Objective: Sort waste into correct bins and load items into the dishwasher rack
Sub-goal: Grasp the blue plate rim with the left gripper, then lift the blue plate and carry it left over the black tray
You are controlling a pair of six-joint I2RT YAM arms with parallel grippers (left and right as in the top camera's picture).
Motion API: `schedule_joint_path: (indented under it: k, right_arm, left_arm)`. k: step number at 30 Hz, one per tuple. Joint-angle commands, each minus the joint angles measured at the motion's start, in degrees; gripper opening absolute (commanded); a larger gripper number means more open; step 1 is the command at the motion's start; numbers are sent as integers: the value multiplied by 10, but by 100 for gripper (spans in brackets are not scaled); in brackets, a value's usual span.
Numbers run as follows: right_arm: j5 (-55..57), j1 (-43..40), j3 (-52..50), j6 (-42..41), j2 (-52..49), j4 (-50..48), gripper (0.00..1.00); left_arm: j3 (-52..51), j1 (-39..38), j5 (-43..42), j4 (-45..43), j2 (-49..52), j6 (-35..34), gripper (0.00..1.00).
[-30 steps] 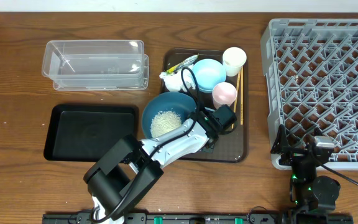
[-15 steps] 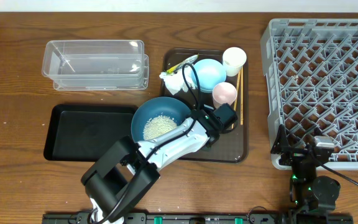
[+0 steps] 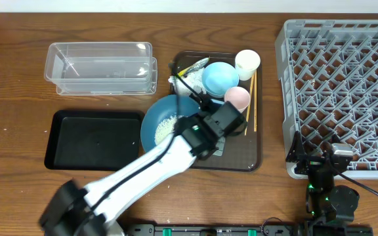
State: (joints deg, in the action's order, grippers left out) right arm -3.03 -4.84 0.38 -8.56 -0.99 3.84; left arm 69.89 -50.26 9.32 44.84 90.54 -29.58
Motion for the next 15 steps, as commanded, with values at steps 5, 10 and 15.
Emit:
schedule_joint_path:
  k: [5,10,15]
  right_arm:
    - [-3,15,-1,-4,3,2,99]
    - [-3,15,-1,-4,3,2,99]
    - [-4,15,-1,-4,3,2,99]
  left_arm:
    - [3,36,8,29,-102,14,6]
    - [3,90,-2,41,-137,20,6]
    - [1,162,-57,43,-141,54,6]
